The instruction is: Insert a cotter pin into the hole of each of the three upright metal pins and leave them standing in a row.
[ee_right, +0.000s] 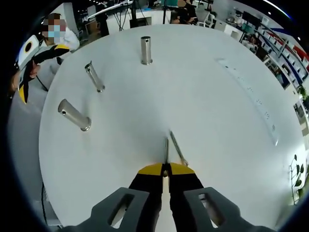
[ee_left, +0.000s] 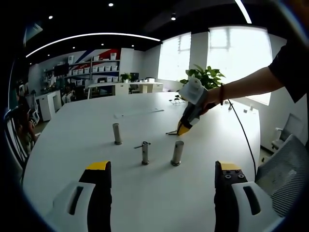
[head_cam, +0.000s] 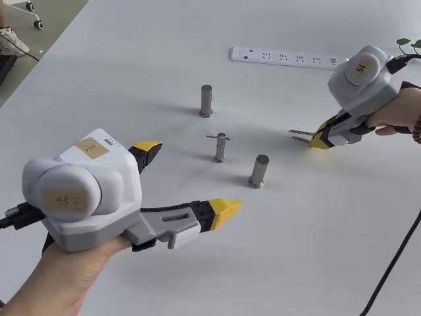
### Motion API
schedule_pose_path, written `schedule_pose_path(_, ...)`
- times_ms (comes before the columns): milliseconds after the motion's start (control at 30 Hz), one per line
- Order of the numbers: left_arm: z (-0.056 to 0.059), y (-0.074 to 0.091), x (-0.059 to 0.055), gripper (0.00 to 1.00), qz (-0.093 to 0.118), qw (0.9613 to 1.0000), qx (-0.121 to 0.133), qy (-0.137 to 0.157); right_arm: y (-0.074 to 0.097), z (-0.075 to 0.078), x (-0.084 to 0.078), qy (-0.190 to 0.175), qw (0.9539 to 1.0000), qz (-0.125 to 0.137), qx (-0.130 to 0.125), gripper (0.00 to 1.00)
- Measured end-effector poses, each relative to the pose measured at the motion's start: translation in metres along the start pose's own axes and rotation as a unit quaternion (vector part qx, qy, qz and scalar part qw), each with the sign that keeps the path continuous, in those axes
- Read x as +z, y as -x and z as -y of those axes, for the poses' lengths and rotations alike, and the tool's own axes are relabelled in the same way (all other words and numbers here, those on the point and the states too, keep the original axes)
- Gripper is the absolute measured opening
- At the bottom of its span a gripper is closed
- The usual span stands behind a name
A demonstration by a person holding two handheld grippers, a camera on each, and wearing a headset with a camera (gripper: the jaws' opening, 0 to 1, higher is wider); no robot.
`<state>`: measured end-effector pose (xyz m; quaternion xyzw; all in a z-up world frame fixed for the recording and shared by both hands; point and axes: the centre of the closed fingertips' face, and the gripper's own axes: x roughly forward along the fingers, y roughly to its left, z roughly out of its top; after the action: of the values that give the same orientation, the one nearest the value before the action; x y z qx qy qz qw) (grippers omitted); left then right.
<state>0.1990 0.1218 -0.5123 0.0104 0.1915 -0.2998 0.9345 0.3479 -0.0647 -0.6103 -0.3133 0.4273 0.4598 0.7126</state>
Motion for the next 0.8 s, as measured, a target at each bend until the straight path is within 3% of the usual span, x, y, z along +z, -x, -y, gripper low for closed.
schedule_pose_path(167, -0.001, 0.0, 0.0, 0.88, -0.003, 1.0, 0.002, -0.002, 0.001, -0.003, 0.001, 0.003, 1.0, 0.005, -0.001, 0.0)
schedule_pose_path(333, -0.001, 0.001, 0.001, 0.87, -0.003, 1.0, 0.0, -0.005, 0.001, -0.006, 0.003, 0.037, 0.9993, 0.001, -0.008, 0.0)
schedule_pose_path(800, 0.001, 0.002, 0.003, 0.8, -0.014, 0.9998, -0.008, -0.009, 0.014, -0.019, 0.015, 0.075, 0.9965, 0.034, -0.012, 0.0)
